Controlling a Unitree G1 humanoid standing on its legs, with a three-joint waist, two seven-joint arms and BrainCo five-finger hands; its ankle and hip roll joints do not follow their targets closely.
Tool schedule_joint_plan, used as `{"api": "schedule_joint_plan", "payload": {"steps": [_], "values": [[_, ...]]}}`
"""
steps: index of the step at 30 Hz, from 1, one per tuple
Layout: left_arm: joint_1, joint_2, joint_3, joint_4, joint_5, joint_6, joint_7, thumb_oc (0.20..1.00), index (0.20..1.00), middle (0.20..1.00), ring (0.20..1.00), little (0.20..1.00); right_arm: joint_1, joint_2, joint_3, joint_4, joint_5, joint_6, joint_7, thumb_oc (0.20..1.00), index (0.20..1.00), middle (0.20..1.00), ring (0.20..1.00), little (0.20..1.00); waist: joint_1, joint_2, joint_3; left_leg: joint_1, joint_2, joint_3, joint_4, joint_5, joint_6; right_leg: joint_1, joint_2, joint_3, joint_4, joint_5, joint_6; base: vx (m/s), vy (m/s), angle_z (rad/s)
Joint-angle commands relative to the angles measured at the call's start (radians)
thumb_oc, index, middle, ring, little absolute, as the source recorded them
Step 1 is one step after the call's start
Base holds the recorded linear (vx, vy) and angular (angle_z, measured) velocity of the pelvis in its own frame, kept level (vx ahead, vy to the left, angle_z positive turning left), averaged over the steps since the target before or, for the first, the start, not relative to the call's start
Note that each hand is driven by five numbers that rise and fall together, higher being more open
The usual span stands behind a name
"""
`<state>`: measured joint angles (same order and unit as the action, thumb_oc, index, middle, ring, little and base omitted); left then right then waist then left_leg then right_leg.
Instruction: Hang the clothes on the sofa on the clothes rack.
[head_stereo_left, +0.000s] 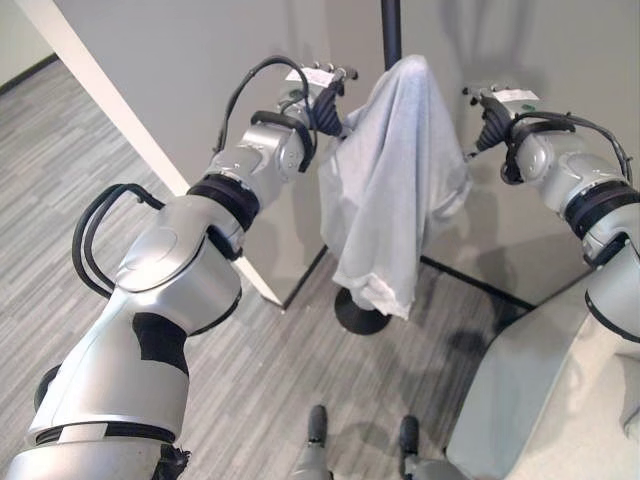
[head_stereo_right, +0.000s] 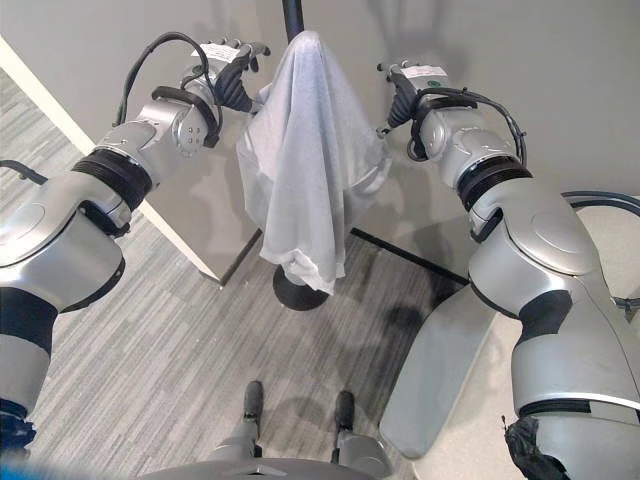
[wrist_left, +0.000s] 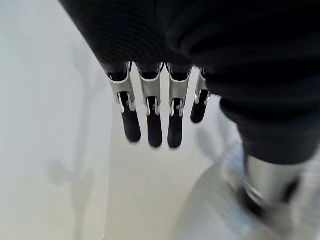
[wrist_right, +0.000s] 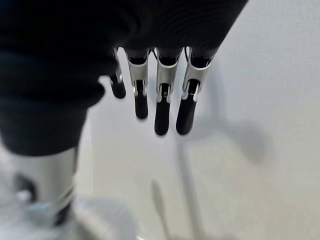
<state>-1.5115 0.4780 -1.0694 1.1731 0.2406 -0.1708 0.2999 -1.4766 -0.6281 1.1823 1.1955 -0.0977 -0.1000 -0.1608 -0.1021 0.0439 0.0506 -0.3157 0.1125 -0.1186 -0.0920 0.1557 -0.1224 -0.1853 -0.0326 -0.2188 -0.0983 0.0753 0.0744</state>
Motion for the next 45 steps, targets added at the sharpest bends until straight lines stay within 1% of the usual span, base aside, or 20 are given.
{"api": "schedule_joint_plan", "payload": {"steps": [1,10,14,16,21,23,24,25,27,28,29,30,31,32,33,34,38,40,43,45], "values": [[-0.122,0.057,0.036,0.104,-0.03,0.006,0.018,1.0,1.0,1.0,1.0,1.0,-0.139,-0.063,-0.064,0.089,0.046,0.006,-0.028,1.0,1.0,1.0,1.0,1.0,0.028,-0.025,0.088,0.143,0.007,0.116,0.005,-0.079,-0.066,-0.06,-0.054,0.073,0.011,-0.02,0.129,0.0,0.0,0.0],[-0.11,0.083,0.049,0.09,-0.044,0.006,0.022,1.0,1.0,1.0,1.0,1.0,-0.122,-0.088,-0.103,0.062,0.091,-0.002,-0.052,1.0,1.0,1.0,1.0,1.0,0.027,-0.026,0.085,0.156,0.009,0.123,0.005,-0.085,-0.063,-0.047,-0.055,0.072,0.011,-0.021,0.131,0.0,0.0,0.0],[-0.098,0.127,0.067,0.062,-0.076,-0.003,0.031,1.0,1.0,1.0,1.0,1.0,-0.115,-0.124,-0.142,0.024,0.148,-0.014,-0.076,1.0,1.0,1.0,1.0,1.0,0.024,-0.027,0.084,0.164,0.011,0.126,0.005,-0.091,-0.062,-0.039,-0.055,0.075,0.011,-0.023,0.131,0.0,0.0,0.0],[-0.081,0.179,0.09,0.026,-0.11,-0.01,0.043,1.0,1.0,1.0,1.0,1.0,-0.102,-0.166,-0.18,-0.022,0.188,-0.024,-0.102,1.0,1.0,1.0,1.0,1.0,0.021,-0.028,0.081,0.17,0.014,0.129,0.005,-0.095,-0.061,-0.035,-0.054,0.075,0.011,-0.024,0.133,0.03,0.025,-0.04],[0.082,0.428,0.233,-0.246,-0.204,-0.048,0.104,1.0,1.0,1.0,1.0,1.0,0.09,-0.387,-0.391,-0.347,0.249,-0.083,-0.192,1.0,1.0,1.0,1.0,1.0,0.021,-0.036,0.073,0.208,0.026,0.131,0.005,-0.119,-0.055,-0.007,-0.045,0.085,0.011,-0.04,0.134,0.05,0.028,-0.02],[0.181,0.491,0.324,-0.338,-0.213,-0.061,0.124,1.0,1.0,1.0,1.0,1.0,0.211,-0.439,-0.506,-0.454,0.248,-0.104,-0.211,1.0,1.0,1.0,1.0,1.0,0.021,-0.039,0.071,0.219,0.03,0.123,0.005,-0.129,-0.053,0.004,-0.043,0.089,0.011,-0.047,0.134,0.06,0.023,0.03],[0.275,0.523,0.408,-0.412,-0.226,-0.068,0.134,1.0,1.0,1.0,1.0,1.0,0.321,-0.472,-0.602,-0.529,0.234,-0.106,-0.227,1.0,1.0,1.0,1.0,1.0,0.024,-0.046,0.07,0.231,0.032,0.114,0.005,-0.133,-0.053,0.013,-0.042,0.093,0.011,-0.053,0.134,0.05,0.067,0.02],[0.457,0.553,0.569,-0.554,-0.241,-0.08,0.147,1.0,1.0,1.0,1.0,1.0,0.521,-0.48,-0.787,-0.658,0.232,-0.114,-0.225,1.0,1.0,1.0,1.0,1.0,0.024,-0.053,0.07,0.238,0.033,0.1,0.005,-0.14,-0.051,0.023,-0.041,0.096,0.011,-0.058,0.134,0.03,0.098,0.01],[0.682,0.533,0.76,-0.651,-0.299,-0.108,0.151,1.0,1.0,1.0,1.0,1.0,0.742,-0.44,-0.979,-0.772,0.249,-0.137,-0.206,1.0,1.0,1.0,1.0,1.0,0.022,-0.06,0.077,0.231,0.018,0.073,0.005,-0.15,-0.048,0.025,-0.045,0.102,0.011,-0.054,0.131,0.01,0.153,0.01],[0.88,0.466,0.914,-0.772,-0.357,-0.129,0.125,1.0,1.0,1.0,1.0,1.0,0.92,-0.386,-1.13,-0.874,0.245,-0.147,-0.185,1.0,1.0,1.0,1.0,1.0,0.018,-0.06,0.075,0.223,0.0,0.059,0.005,-0.164,-0.036,0.031,-0.047,0.103,0.011,-0.054,0.128,0.01,0.143,0.01],[0.91,0.463,0.929,-0.795,-0.355,-0.123,0.121,1.0,1.0,1.0,1.0,1.0,0.952,-0.384,-1.147,-0.899,0.24,-0.14,-0.182,1.0,1.0,1.0,1.0,1.0,0.017,-0.059,0.066,0.224,0.0,0.058,0.005,-0.165,-0.036,0.033,-0.048,0.102,0.011,-0.055,0.129,0.03,0.294,0.06],[1.181,0.316,1.093,-0.929,-0.472,-0.147,0.04,1.0,1.0,1.0,1.0,1.0,1.173,-0.232,-1.286,-0.976,0.263,-0.15,-0.124,1.0,1.0,1.0,1.0,1.0,0.016,-0.063,0.059,0.245,-0.008,0.072,0.005,-0.182,-0.018,0.049,-0.058,0.114,0.011,-0.048,0.13,0.04,0.194,0.08],[1.197,0.315,1.1,-0.942,-0.473,-0.142,0.036,1.0,1.0,1.0,1.0,1.0,1.188,-0.229,-1.291,-0.988,0.261,-0.146,-0.121,1.0,1.0,1.0,1.0,1.0,0.017,-0.064,0.052,0.245,-0.008,0.074,0.005,-0.182,-0.018,0.048,-0.058,0.115,0.011,-0.048,0.13,0.05,0.325,0.04],[1.367,0.22,1.178,-0.994,-0.517,-0.148,-0.021,1.0,1.0,1.0,1.0,1.0,1.308,-0.133,-1.351,-1.012,0.278,-0.151,-0.073,1.0,1.0,1.0,1.0,1.0,0.021,-0.071,0.048,0.265,-0.013,0.084,0.005,-0.19,-0.007,0.063,-0.068,0.118,0.011,-0.044,0.13,0.02,0.137,-0.16],[1.382,0.219,1.184,-1.005,-0.517,-0.144,-0.024,1.0,1.0,1.0,1.0,1.0,1.318,-0.13,-1.351,-1.021,0.277,-0.148,-0.072,1.0,1.0,1.0,1.0,1.0,0.02,-0.072,0.042,0.266,-0.014,0.086,0.005,-0.19,-0.006,0.063,-0.069,0.12,0.011,-0.044,0.131,0.03,0.272,-0.25],[1.493,0.119,1.235,-0.973,-0.574,-0.124,-0.092,1.0,1.0,1.0,1.0,1.0,1.431,-0.054,-1.397,-1.055,0.241,-0.132,-0.029,1.0,1.0,1.0,1.0,1.0,0.018,-0.078,0.031,0.282,-0.022,0.099,0.005,-0.197,0.007,0.073,-0.082,0.12,0.011,-0.04,0.134,-0.01,0.224,-0.26],[1.648,0.02,1.245,-0.911,-0.568,-0.096,-0.163,1.0,1.0,1.0,1.0,1.0,1.556,0.06,-1.427,-1.08,0.248,-0.133,0.03,1.0,1.0,1.0,1.0,1.0,0.015,-0.085,0.031,0.298,-0.045,0.121,0.005,-0.202,0.032,0.073,-0.112,0.13,0.011,-0.017,0.142,-0.05,0.215,-0.04],[1.728,-0.071,1.22,-0.781,-0.586,-0.064,-0.22,1.0,1.0,1.0,1.0,1.0,1.617,0.137,-1.422,-1.055,0.237,-0.126,0.061,1.0,1.0,1.0,1.0,1.0,0.011,-0.086,0.032,0.307,-0.075,0.139,0.015,-0.214,0.057,0.065,-0.143,0.144,0.011,0.005,0.151,-0.11,0.337,-0.09],[1.768,-0.092,1.179,-0.69,-0.538,-0.048,-0.247,1.0,1.0,1.0,1.0,1.0,1.648,0.174,-1.404,-1.013,0.241,-0.126,0.076,1.0,1.0,1.0,1.0,1.0,0.011,-0.088,0.038,0.306,-0.1,0.149,0.035,-0.229,0.074,0.056,-0.164,0.158,0.011,0.021,0.158,-0.09,0.237,-0.18],[1.775,-0.097,1.129,-0.557,-0.457,-0.042,-0.261,1.0,1.0,1.0,1.0,1.0,1.653,0.202,-1.347,-0.907,0.235,-0.124,0.081,1.0,1.0,1.0,1.0,1.0,0.014,-0.094,0.046,0.309,-0.126,0.162,0.053,-0.244,0.093,0.047,-0.19,0.171,0.011,0.04,0.166,-0.13,0.289,-0.22]]}}
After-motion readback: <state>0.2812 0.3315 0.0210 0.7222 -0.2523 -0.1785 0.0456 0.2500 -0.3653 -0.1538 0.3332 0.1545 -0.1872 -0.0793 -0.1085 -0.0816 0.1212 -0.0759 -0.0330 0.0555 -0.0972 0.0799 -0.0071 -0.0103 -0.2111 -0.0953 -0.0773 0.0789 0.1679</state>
